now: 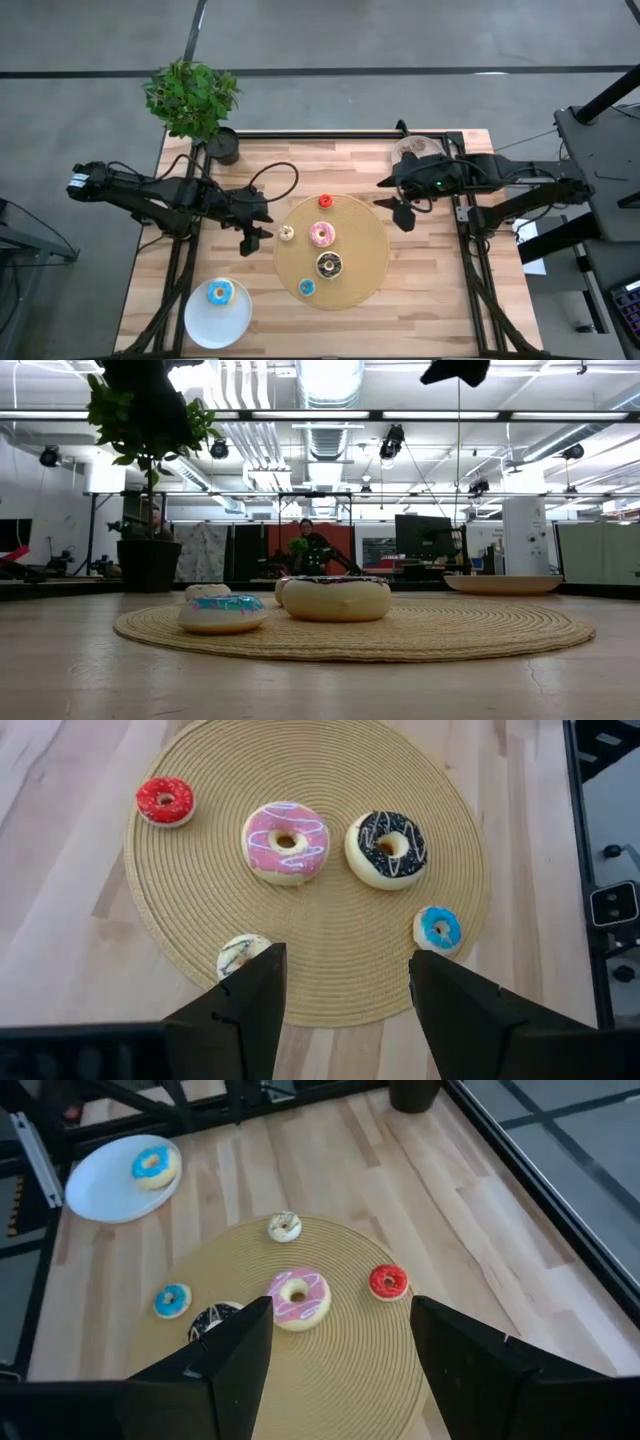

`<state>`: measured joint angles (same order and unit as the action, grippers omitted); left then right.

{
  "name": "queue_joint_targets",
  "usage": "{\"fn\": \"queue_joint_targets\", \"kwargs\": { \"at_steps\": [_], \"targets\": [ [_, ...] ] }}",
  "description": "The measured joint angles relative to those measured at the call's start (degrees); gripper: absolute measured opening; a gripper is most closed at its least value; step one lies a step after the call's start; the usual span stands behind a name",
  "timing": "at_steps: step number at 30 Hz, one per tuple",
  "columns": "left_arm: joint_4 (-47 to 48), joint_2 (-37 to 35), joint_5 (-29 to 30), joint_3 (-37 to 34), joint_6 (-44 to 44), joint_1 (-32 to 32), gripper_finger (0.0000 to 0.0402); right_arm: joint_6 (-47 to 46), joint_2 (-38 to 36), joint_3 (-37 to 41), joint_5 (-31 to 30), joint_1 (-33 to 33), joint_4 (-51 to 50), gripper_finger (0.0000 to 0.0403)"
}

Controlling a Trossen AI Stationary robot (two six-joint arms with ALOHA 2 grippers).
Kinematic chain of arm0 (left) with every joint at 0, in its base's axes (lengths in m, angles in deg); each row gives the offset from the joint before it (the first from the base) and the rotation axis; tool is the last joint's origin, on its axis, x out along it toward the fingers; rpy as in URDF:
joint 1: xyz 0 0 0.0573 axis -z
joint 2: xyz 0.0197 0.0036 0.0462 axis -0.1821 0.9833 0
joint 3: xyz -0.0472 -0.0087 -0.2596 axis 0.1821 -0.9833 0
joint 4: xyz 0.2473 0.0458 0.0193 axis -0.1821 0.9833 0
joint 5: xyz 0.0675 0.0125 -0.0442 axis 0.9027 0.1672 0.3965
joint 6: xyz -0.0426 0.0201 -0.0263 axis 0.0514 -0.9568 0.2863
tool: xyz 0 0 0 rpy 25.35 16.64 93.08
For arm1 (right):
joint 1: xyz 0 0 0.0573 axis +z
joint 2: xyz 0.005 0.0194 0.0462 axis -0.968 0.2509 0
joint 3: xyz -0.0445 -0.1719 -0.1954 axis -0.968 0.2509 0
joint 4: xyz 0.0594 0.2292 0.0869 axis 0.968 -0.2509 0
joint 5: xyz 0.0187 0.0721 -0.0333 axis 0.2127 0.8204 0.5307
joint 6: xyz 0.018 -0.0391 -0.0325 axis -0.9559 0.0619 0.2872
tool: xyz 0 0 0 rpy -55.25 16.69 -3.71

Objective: Pick & Place donuts
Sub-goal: Put the small white donut on the gray plate

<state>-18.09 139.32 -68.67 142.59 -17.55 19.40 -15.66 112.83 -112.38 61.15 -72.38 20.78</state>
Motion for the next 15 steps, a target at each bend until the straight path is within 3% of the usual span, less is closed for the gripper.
{"fn": "queue_joint_targets", "kwargs": {
  "at_steps": [15],
  "targets": [
    [-4.6, 0.7, 0.0, 0.0, -0.2, -0.3, 0.0183, -0.2, -10.5, 11.6, -0.1, 0.0, 6.4, 0.0228]
  ]
}}
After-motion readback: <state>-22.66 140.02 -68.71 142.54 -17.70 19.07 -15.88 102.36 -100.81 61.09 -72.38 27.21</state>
